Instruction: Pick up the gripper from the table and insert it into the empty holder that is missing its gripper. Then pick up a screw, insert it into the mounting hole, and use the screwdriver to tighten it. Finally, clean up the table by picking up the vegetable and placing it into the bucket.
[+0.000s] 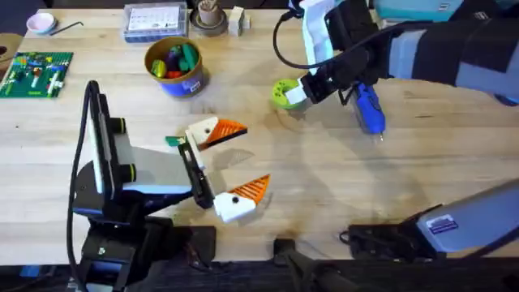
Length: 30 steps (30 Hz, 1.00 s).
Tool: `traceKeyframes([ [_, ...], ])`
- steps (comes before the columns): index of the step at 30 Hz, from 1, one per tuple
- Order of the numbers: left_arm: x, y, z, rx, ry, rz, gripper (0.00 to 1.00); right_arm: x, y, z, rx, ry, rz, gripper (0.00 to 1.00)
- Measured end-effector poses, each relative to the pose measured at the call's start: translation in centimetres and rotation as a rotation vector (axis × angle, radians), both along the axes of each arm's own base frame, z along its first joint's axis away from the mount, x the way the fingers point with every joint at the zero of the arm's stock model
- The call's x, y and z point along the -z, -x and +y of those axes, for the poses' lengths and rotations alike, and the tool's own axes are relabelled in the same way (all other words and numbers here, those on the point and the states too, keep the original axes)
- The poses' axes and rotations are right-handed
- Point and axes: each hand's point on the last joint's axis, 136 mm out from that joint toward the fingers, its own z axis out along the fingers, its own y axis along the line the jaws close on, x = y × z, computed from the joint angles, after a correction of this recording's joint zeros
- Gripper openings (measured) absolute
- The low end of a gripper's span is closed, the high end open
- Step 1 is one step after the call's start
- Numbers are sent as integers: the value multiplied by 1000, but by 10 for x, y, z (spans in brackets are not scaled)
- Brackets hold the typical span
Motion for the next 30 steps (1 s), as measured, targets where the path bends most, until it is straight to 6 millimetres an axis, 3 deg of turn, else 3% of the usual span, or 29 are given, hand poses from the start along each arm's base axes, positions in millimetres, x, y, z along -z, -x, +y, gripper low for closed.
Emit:
traceKeyframes([
  [3,0,0,0,0,0,0,993,1,0,0,1,2,1,409],
  [8,0,0,0,0,0,0,992,1,0,-1,2,4,1,393],
  [14,0,0,0,0,0,0,993,1,0,-1,2,4,1,219],
  [26,0,0,0,0,0,0,993,1,0,-1,2,4,0,27],
  [30,0,0,0,0,0,0,993,1,0,-1,0,5,1,14],
])
